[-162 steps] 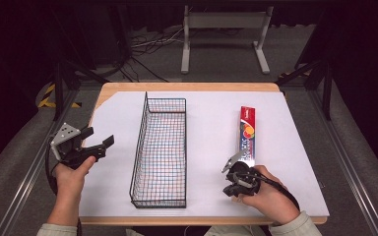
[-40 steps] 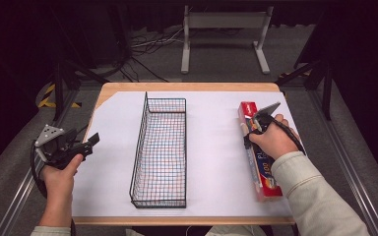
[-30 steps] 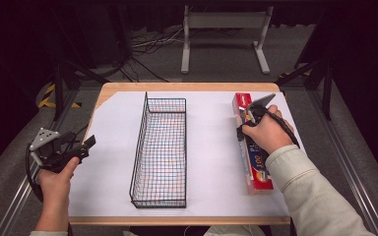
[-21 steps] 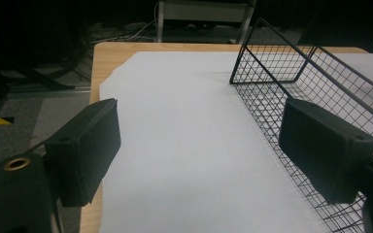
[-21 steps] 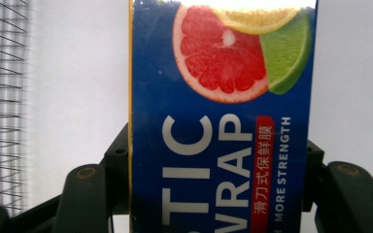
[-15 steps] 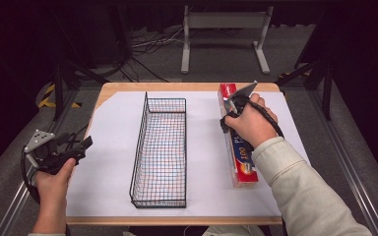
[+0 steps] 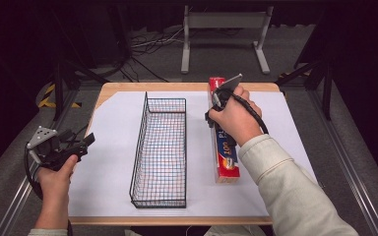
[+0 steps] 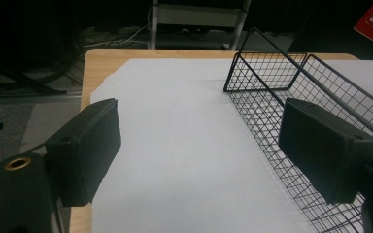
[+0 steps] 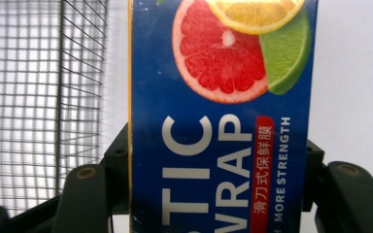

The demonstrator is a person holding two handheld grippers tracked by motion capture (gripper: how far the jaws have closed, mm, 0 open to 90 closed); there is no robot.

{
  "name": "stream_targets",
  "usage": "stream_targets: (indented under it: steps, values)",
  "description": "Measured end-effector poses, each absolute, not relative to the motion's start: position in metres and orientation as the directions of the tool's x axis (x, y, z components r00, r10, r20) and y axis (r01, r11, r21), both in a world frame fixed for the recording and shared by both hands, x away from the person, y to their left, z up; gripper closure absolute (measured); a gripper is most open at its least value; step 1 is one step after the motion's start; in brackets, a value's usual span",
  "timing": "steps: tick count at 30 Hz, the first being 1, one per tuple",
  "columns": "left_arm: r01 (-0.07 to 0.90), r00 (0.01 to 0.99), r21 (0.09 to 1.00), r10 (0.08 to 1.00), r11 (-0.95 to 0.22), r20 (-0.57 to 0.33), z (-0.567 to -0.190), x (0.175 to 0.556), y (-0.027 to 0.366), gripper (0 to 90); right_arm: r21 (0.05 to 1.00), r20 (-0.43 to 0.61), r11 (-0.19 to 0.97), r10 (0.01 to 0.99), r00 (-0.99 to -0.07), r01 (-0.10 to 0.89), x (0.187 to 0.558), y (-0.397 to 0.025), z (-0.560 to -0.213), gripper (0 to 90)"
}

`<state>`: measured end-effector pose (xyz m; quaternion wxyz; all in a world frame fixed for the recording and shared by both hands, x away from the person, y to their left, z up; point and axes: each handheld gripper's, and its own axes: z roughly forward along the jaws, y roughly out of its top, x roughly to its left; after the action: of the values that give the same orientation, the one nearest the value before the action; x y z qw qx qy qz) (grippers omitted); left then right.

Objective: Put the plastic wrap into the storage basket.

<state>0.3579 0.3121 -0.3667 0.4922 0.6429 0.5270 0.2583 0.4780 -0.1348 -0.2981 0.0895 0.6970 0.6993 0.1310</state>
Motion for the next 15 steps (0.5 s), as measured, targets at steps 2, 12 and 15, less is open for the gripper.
stream_targets:
  steps: [2, 12, 15]
  values:
    - [0.423, 0.311, 0.905, 0.932, 0.041, -0.187, -0.367, 0.358, 0.312, 16.1, 0.31, 0.055, -0.006, 0.998, -0.012, 0.951, 0.479, -0.131, -0.297, 39.4]
    - [0.419, 0.302, 0.907, 0.934, 0.048, -0.189, -0.369, 0.359, 0.312, 16.3, 0.297, 0.077, -0.043, 0.997, 0.021, 0.954, 0.484, -0.116, -0.293, 39.3]
    - [0.414, 0.3, 0.909, 0.934, 0.054, -0.192, -0.369, 0.358, 0.313, 16.3, 0.303, 0.086, -0.039, 0.996, 0.013, 0.952, 0.483, -0.111, -0.291, 39.3]
